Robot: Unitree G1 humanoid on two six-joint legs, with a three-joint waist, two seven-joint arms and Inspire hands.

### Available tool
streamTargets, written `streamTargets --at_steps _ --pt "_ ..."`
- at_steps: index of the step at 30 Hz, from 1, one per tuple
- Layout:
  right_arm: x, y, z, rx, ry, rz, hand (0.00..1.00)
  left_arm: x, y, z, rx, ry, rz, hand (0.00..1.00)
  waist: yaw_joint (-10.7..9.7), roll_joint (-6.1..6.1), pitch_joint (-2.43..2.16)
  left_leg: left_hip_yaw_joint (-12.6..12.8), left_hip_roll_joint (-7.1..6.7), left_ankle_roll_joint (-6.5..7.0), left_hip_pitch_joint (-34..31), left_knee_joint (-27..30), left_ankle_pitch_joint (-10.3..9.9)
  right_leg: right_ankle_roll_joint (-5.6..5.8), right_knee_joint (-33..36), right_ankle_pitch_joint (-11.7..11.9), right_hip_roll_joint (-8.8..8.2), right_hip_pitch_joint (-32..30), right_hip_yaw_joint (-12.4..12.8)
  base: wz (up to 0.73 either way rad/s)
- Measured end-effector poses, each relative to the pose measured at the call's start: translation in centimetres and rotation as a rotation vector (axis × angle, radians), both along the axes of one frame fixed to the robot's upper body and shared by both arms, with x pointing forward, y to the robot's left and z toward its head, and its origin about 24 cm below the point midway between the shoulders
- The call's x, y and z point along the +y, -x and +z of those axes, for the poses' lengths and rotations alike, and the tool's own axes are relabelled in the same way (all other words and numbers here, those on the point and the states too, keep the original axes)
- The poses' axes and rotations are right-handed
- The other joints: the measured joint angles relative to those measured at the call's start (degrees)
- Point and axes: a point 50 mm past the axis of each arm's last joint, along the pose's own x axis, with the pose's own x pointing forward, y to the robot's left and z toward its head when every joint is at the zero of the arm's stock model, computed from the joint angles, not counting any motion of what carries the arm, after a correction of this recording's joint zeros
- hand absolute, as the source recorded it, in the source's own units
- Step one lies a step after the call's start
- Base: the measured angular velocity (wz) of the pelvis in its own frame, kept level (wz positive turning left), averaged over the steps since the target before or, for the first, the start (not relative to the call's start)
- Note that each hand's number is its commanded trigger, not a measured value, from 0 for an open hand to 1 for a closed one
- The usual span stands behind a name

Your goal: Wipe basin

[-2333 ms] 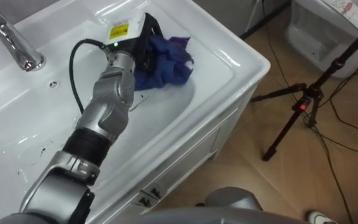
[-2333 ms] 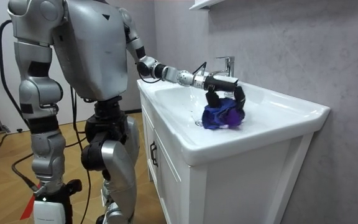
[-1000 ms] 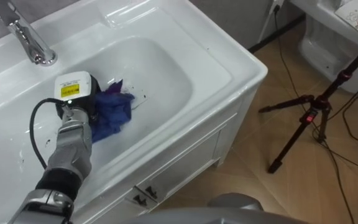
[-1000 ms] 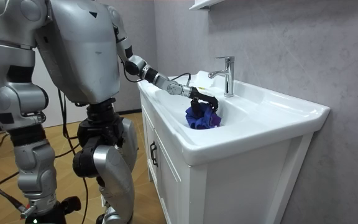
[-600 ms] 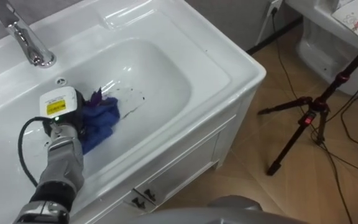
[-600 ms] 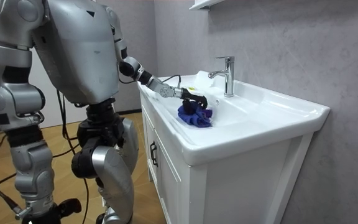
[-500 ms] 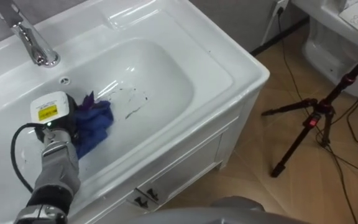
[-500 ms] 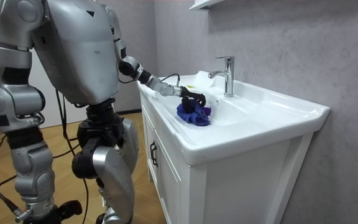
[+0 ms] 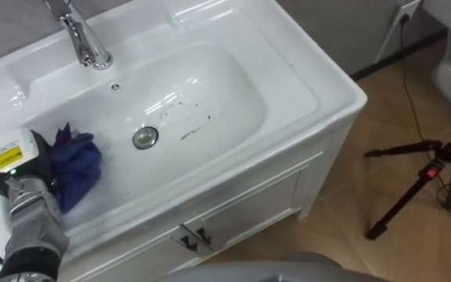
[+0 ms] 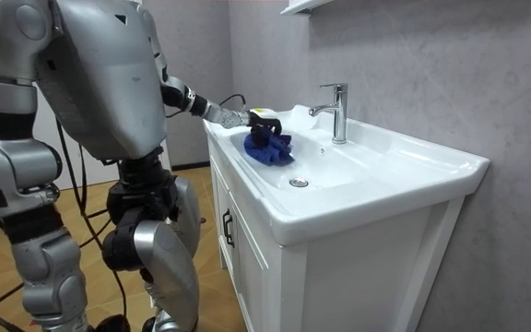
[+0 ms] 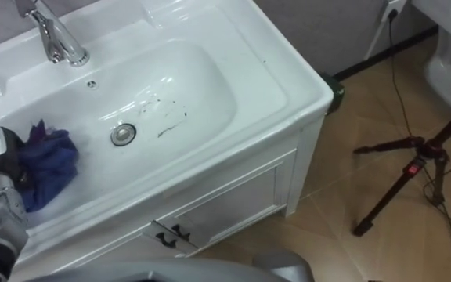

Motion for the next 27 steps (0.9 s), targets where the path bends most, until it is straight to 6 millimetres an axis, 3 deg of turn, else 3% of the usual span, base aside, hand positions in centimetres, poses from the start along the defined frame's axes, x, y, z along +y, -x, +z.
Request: streamTargets --at_steps 3,12,18,19,27 --pt "0.0 0.2 0.0 0.005 0.0 -0.002 0.0 -0.1 -0.5 0.7 -0.032 -0.013 -0.016 1.0 1.17 0.02 0.09 -0.11 -0.14 0.0 -0.04 -0.06 0.0 -0.05 0.68 -0.03 -0.15 -0.5 -0.23 -0.04" --pt "0.0 0.4 0.0 -0.001 -0.002 -0.013 0.0 0.4 -0.7 1.3 -0.039 -0.041 -0.025 1.0 1.13 0.08 0.2 -0.82 -0.65 0.01 -0.09 -0.09 0.0 0.32 1.08 -0.33 -0.62 -0.63 -0.31 0.01" --pt "0.1 0.4 0.0 -0.002 -0.006 -0.012 0.0 0.3 -0.7 1.2 -0.036 -0.04 -0.031 1.0 0.62 -0.15 0.34 -0.95 -0.72 0.0 -0.21 -0.2 0.0 0.46 0.92 -0.29 -0.93 -0.52 -0.9 0.05" --pt "0.1 0.5 0.0 0.001 -0.008 -0.013 0.0 0.2 -0.8 1.1 -0.033 -0.041 -0.039 1.0 0.51 -0.46 0.55 -1.02 -0.72 0.0 -0.31 -0.21 0.0 0.47 0.91 -0.29 -1.02 -0.52 -1.1 0.08" --pt "0.7 0.5 -0.3 -0.009 -0.037 0.028 0.0 -1.0 -1.3 1.1 -0.016 -0.073 -0.127 1.0 -0.78 -1.18 0.6 -0.78 -0.77 0.0 -0.77 -0.11 0.0 0.67 0.97 -0.52 -1.0 -0.82 -0.87 0.03"
